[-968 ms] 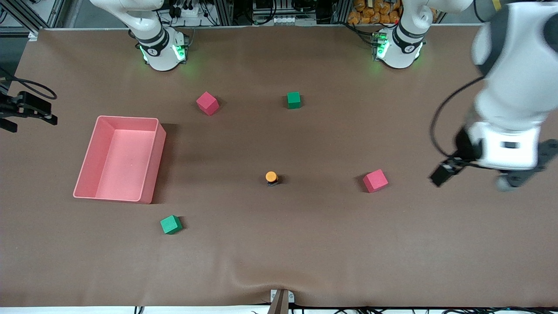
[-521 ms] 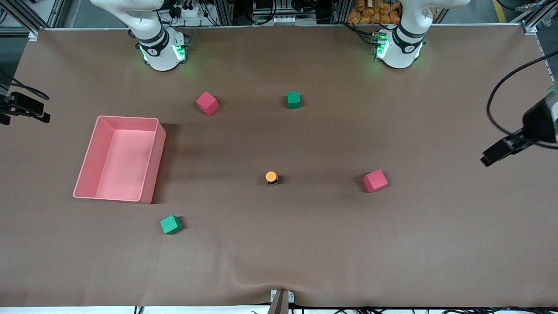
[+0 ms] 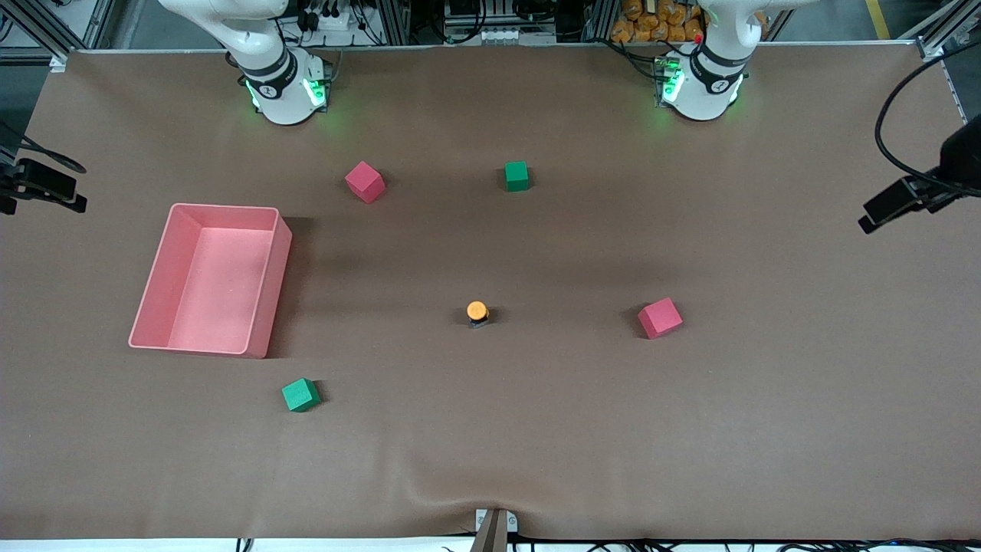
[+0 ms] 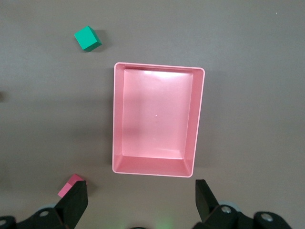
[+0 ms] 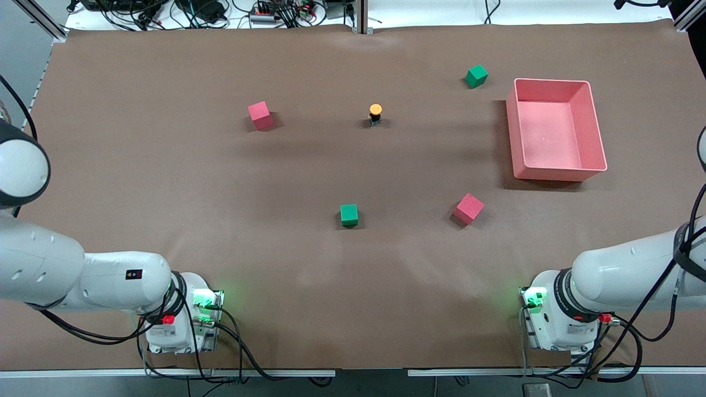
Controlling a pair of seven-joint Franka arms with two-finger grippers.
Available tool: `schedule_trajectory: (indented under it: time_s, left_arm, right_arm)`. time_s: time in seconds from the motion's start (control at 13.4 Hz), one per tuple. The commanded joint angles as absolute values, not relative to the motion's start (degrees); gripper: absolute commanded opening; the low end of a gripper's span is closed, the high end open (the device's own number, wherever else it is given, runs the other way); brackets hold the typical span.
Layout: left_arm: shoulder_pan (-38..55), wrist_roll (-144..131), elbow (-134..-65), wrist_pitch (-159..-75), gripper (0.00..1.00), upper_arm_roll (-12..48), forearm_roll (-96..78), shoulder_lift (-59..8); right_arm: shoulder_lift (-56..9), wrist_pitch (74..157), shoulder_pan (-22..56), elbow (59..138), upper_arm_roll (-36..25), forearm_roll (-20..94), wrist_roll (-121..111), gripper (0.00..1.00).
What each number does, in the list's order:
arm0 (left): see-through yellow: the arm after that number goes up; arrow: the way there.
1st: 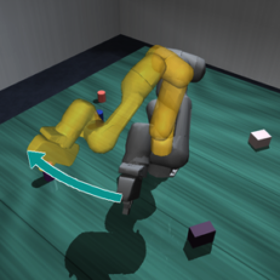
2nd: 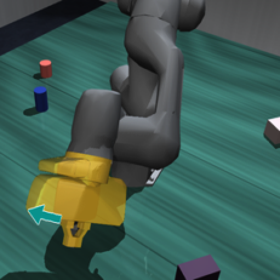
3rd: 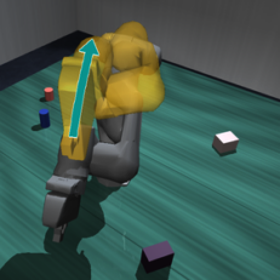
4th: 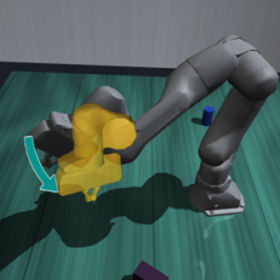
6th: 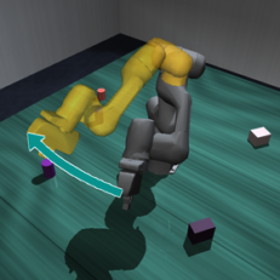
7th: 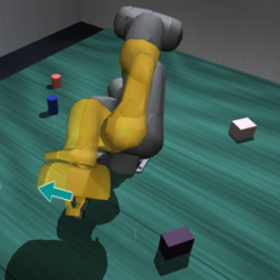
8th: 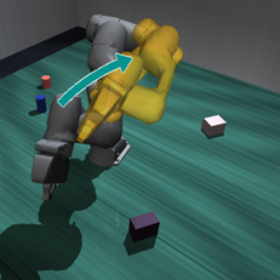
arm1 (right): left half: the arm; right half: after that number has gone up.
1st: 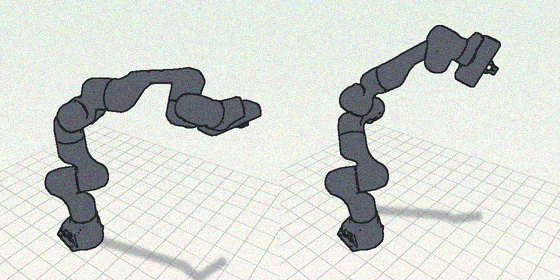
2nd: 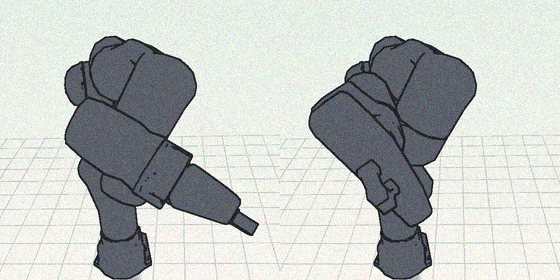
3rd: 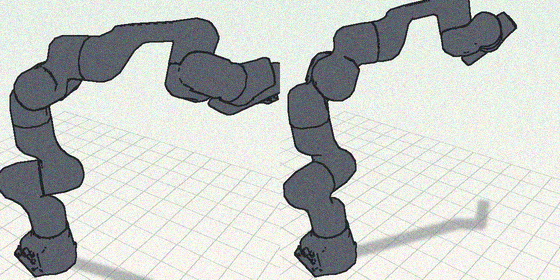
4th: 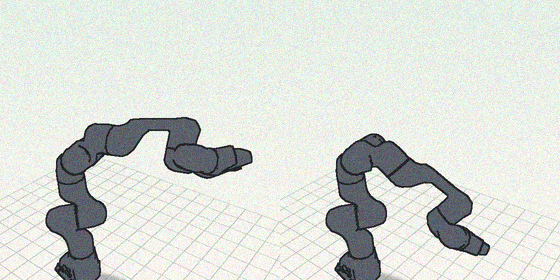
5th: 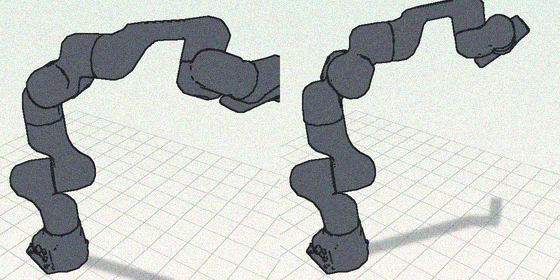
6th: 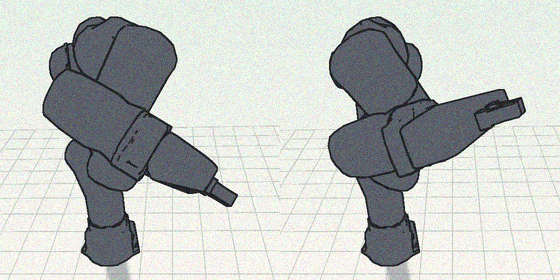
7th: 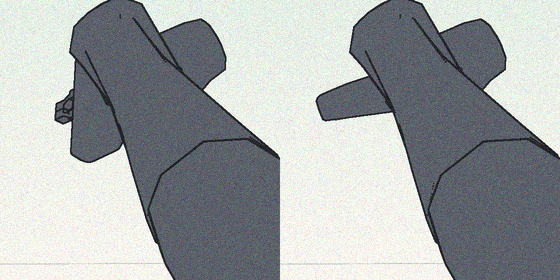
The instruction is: Place and upright button with both arms
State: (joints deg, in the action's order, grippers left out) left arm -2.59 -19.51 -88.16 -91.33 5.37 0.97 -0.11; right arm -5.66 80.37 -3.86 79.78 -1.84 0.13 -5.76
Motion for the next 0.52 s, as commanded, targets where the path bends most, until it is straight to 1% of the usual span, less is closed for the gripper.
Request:
schedule_trajectory:
  time_s: [0.0,0.15,0.45]
  left_arm:
    - [-2.64,-18.28,-91.76,-89.66,1.00,6.41,0.88,3.34]
    - [-2.11,-17.76,-91.76,-87.98,1.00,6.33,0.79,3.51]
    - [-3.16,-8.27,-91.93,-86.66,1.00,7.03,0.70,4.74]
  right_arm:
    - [-5.19,79.45,-3.96,79.19,-1.14,-1.05,-3.96,1.00]
    - [-5.19,79.10,-4.04,79.19,-1.32,-0.97,-3.52,1.00]
    - [-5.19,79.01,-3.96,79.19,-1.23,-0.79,-2.82,1.00]
